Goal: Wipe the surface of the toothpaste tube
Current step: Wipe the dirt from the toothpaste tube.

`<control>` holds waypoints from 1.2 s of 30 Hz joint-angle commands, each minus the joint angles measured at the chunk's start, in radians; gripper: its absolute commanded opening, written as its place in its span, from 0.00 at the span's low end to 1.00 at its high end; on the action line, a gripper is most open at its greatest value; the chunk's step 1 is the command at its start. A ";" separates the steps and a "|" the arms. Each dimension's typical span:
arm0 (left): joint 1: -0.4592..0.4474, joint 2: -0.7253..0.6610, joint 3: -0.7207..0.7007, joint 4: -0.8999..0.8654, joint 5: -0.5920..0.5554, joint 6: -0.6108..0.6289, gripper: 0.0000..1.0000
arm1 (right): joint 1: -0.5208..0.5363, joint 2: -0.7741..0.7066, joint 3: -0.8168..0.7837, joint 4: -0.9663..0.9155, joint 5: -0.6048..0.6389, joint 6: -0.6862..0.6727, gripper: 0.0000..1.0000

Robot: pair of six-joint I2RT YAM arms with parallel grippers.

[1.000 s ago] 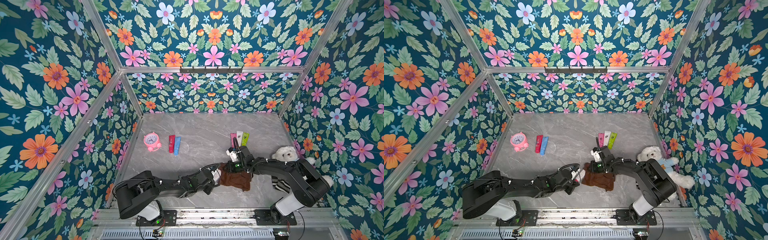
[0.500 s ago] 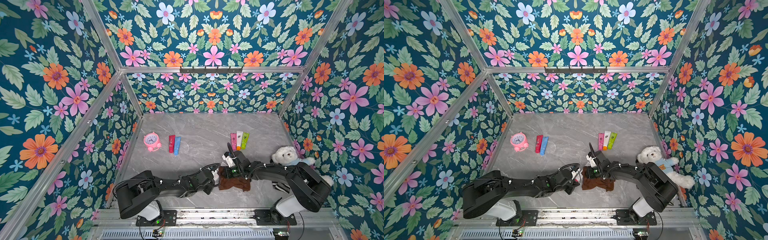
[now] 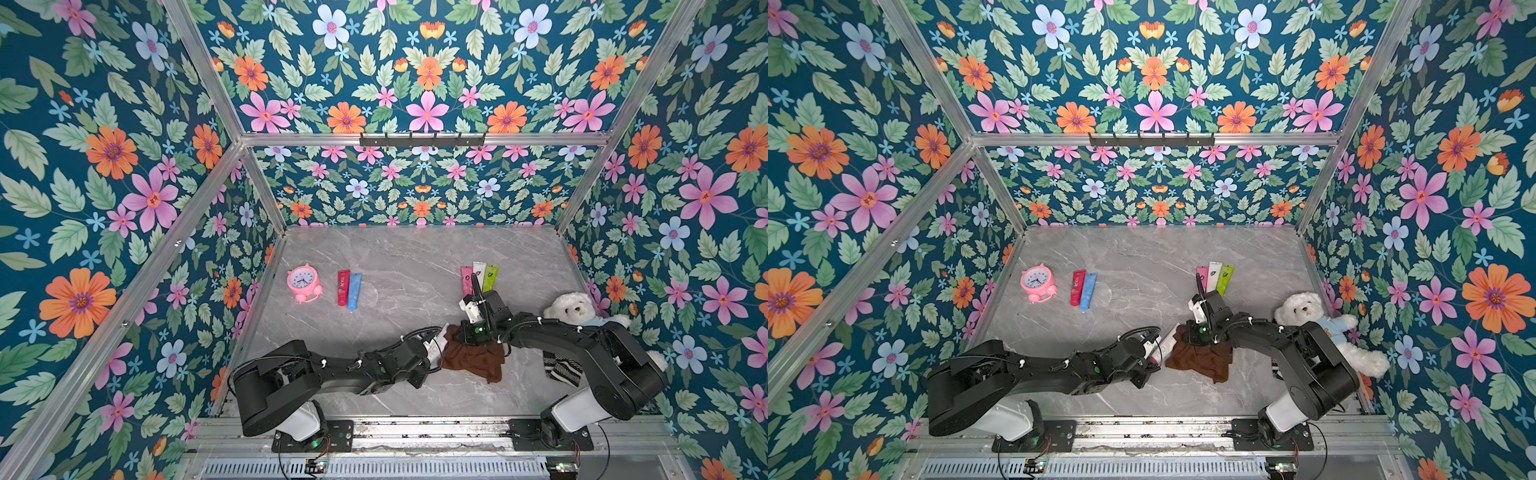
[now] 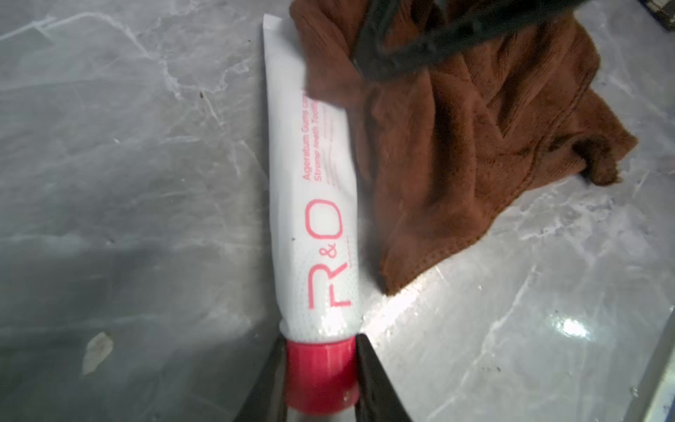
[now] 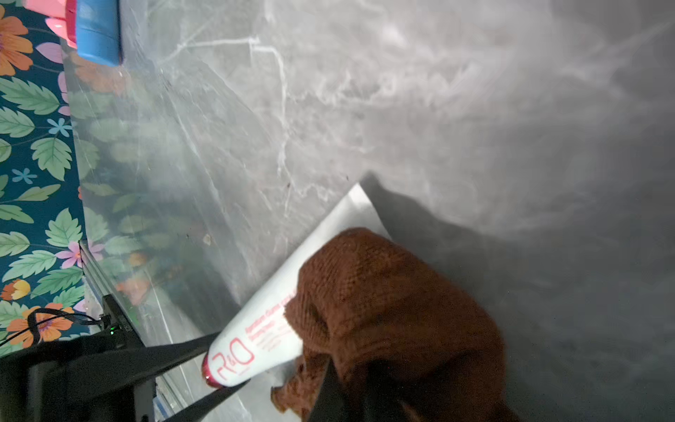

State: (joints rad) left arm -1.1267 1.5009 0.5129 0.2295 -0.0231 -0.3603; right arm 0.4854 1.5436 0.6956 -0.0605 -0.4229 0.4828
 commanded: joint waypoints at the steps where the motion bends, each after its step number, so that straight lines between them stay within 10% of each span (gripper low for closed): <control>1: -0.002 0.001 -0.004 -0.053 0.023 0.014 0.05 | -0.007 0.024 0.044 -0.046 0.000 -0.062 0.00; 19: -0.001 0.012 0.003 -0.055 0.028 0.011 0.03 | 0.226 -0.024 -0.065 0.060 -0.106 0.080 0.00; 36: 0.077 -0.104 0.002 -0.185 -0.169 -0.113 0.00 | 0.024 -0.130 -0.101 -0.093 0.000 -0.058 0.00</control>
State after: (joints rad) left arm -1.0721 1.4197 0.5030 0.1028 -0.1093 -0.4217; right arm 0.5106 1.4353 0.6121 -0.1150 -0.4339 0.4583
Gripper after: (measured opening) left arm 0.282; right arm 0.071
